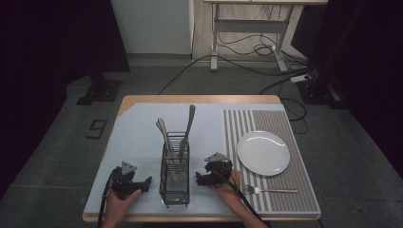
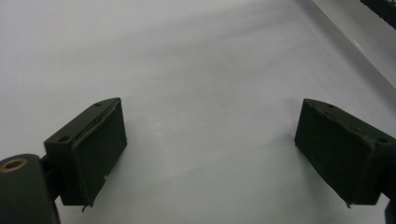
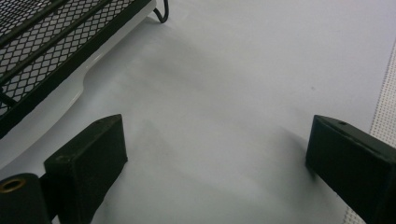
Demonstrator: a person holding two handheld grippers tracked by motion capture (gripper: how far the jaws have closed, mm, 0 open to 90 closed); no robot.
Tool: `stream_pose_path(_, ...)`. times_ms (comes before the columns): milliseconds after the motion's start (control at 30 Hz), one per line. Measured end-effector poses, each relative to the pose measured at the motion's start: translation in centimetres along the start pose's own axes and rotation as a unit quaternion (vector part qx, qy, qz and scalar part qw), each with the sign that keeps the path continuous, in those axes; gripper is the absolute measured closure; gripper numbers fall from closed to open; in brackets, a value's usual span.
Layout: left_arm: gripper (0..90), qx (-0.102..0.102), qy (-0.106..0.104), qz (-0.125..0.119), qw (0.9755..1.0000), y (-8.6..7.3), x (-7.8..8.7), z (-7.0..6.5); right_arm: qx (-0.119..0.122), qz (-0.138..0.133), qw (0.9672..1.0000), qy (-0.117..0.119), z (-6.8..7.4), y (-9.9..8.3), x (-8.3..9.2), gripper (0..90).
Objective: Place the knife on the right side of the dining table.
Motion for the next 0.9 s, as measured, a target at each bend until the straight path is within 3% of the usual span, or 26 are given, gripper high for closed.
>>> stream_pose_path(233,8.6,0.0,0.0,0.0,1.0,0.0,0.0,0.0,-0.023,-0.018,0.9995,0.014,-0.3,0.0,0.3,9.4)
stream_pose_path(433,8.6,0.0,0.0,0.0,1.0,0.0,0.0,0.0,-0.027,-0.04,0.9985,0.024,-0.2,0.3,1.2,12.1)
stream_pose_path(900,8.6,0.0,0.0,0.0,1.0,0.0,0.0,0.0,-0.041,-0.1,0.9915,0.071,-0.9,2.5,4.8,13.9)
Point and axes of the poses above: each handheld gripper's, and its own axes: x roughly backward along the jaws, y roughly out of its top, z roughly to its left, the point moved 1 cm from there along -x, roughly forward along the jaws, and after that the axes turned 4 degrees about y, right-handed, at the moved point
